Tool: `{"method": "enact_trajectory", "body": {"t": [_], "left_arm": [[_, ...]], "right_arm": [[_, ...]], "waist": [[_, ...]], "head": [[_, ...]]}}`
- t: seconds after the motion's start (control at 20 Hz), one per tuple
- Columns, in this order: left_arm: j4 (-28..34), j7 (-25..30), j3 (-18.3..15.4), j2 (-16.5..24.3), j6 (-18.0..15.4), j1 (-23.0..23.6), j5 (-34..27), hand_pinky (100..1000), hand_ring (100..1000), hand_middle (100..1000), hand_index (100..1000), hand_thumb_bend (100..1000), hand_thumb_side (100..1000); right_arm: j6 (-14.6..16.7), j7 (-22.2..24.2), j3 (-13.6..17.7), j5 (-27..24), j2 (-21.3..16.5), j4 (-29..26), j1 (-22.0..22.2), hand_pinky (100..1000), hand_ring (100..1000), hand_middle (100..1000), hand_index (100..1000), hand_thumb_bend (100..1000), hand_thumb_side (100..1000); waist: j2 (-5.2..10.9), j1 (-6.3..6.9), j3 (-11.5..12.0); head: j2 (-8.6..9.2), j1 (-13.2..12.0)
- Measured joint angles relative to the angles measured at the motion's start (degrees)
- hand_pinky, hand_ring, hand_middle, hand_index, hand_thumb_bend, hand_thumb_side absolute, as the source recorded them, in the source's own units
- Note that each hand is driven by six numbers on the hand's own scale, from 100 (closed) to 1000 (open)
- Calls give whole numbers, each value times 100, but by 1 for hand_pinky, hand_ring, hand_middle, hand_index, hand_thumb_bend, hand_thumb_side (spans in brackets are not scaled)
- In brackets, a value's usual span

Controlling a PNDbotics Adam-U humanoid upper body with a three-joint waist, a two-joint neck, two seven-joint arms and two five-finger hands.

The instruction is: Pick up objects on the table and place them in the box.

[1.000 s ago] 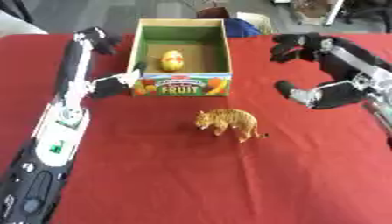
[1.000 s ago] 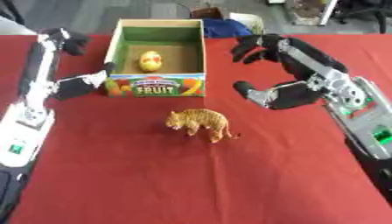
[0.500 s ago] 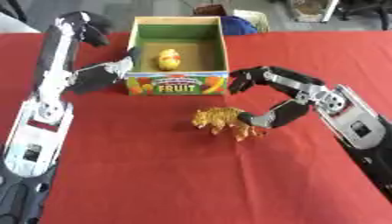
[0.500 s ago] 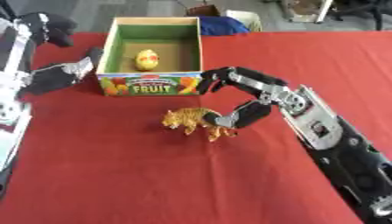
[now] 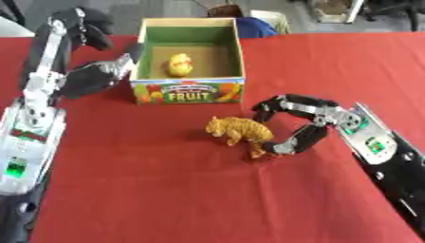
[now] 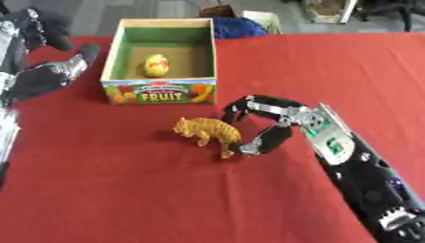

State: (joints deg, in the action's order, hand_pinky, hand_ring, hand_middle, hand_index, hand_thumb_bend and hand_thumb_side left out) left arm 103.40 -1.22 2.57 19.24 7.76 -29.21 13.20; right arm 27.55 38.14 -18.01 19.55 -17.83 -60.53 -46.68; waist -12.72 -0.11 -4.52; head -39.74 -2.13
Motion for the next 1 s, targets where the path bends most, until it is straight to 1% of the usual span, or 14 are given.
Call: {"method": "enact_trajectory", "body": {"t": [0.05, 0.15, 0.2, 0.3, 0.45, 0.65, 0.8, 1.0], "left_arm": [[0, -2, -3, 7, -2, 0, -86, 581, 521, 524, 658, 534, 293], [0, -5, -18, 50, -6, 1, -278, 581, 520, 524, 659, 533, 294], [0, -10, -30, 59, -12, 1, -370, 581, 520, 524, 659, 532, 295], [-1, -18, -36, 101, -21, 2, -568, 581, 520, 523, 659, 530, 297], [-2, -28, -66, 152, -31, 3, -883, 581, 520, 523, 659, 528, 298], [-3, -43, -87, 201, -47, 6, -1198, 580, 519, 523, 659, 527, 299], [-3, -50, -100, 203, -54, 11, -1298, 580, 519, 523, 659, 526, 299], [-2, -53, -106, 243, -59, 40, -1349, 581, 520, 523, 659, 525, 298]], "right_arm": [[39, -47, 33, 80, 15, 2, -6, 737, 866, 531, 643, 312, 217], [100, -170, 90, 257, 47, 2, -17, 712, 822, 470, 562, 266, 142], [120, -245, 119, 335, 53, 2, -18, 701, 803, 444, 529, 229, 100], [148, -409, 168, 448, 55, 1, -18, 682, 762, 375, 454, 171, 100], [164, -696, 194, 534, 56, 0, -18, 671, 740, 348, 428, 145, 100], [123, -1094, 206, 563, 56, -14, -18, 667, 739, 340, 421, 142, 100], [57, -1365, 204, 544, 45, -67, -31, 667, 739, 340, 421, 144, 100], [-51, -1611, 210, 434, -28, -182, -148, 666, 738, 338, 419, 145, 100]], "waist": [[0, -1, 3], [0, -2, 15], [0, -3, 24], [0, -8, 26], [0, -13, 33], [0, -20, 36], [0, -22, 36], [0, -37, 38]], "head": [[0, 2], [1, 8], [1, 16], [1, 22], [2, 23], [4, 27], [6, 27], [26, 29]]}}
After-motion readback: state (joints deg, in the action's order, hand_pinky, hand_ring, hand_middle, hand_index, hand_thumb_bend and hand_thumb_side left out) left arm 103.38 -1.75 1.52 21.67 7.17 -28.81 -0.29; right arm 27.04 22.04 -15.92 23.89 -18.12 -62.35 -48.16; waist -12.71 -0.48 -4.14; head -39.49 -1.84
